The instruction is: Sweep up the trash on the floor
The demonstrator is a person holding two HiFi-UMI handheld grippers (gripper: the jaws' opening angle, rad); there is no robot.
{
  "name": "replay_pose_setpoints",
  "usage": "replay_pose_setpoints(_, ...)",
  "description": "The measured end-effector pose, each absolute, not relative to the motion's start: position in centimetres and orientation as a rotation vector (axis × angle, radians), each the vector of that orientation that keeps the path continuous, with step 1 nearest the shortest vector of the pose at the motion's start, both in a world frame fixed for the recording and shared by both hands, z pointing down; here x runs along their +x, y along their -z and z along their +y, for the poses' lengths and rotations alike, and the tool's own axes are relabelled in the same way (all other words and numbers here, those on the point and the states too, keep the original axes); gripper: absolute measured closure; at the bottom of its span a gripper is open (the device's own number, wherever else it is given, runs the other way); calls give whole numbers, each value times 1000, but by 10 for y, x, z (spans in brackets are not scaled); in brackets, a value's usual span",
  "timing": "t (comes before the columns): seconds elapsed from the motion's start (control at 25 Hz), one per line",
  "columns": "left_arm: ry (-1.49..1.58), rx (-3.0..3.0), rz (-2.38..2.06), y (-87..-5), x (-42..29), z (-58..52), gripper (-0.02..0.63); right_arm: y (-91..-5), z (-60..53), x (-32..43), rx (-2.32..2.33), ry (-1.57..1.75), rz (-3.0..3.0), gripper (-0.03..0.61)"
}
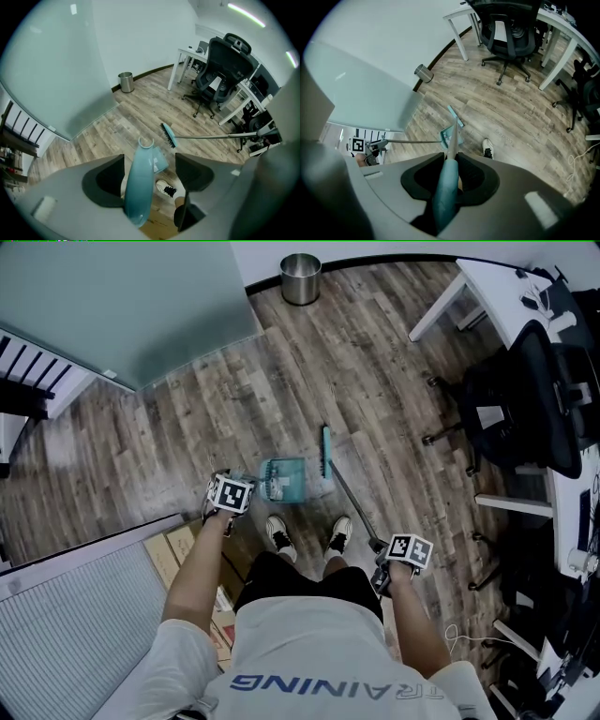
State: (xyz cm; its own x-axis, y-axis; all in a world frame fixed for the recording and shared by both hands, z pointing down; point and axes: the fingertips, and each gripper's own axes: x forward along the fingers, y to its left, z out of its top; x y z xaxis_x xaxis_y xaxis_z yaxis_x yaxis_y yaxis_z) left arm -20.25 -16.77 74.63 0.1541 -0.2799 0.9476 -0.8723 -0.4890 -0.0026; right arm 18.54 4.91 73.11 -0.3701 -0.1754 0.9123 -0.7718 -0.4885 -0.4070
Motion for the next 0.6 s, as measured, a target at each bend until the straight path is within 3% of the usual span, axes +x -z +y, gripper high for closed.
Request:
replay_pose_setpoints(0.2, -1180, 1889, -1266, -690, -212, -177, 256, -726, 40, 200, 1454, -1896, -1281, 469)
replay_pose_setpoints(0.6, -612, 2244, -1610, -445, -185, -219, 239, -734, 33, 210, 1386, -1884, -1260, 469)
